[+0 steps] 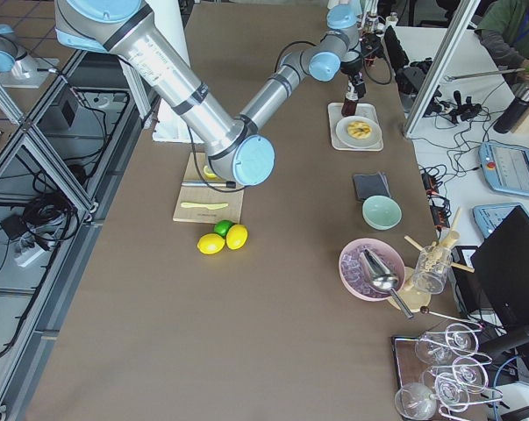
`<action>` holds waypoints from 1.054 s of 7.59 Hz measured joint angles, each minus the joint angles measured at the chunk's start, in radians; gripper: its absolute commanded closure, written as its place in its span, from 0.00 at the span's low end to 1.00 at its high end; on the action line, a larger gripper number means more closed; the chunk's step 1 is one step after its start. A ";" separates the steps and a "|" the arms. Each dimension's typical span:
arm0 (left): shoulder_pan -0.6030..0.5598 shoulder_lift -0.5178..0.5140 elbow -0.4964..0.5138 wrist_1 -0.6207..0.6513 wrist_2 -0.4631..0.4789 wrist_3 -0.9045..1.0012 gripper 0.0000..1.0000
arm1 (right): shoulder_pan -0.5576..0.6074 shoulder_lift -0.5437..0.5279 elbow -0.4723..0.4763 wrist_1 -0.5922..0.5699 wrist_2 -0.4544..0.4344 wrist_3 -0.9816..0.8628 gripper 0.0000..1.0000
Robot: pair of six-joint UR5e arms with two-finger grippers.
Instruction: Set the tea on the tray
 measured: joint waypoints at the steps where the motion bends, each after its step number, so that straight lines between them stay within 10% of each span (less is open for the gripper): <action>1: 0.001 0.000 0.000 0.000 0.000 0.000 0.02 | 0.050 -0.100 0.075 -0.095 0.020 -0.092 0.00; 8: 0.024 0.071 0.035 -0.023 0.009 0.024 0.02 | 0.401 -0.685 0.108 -0.193 0.169 -0.648 0.00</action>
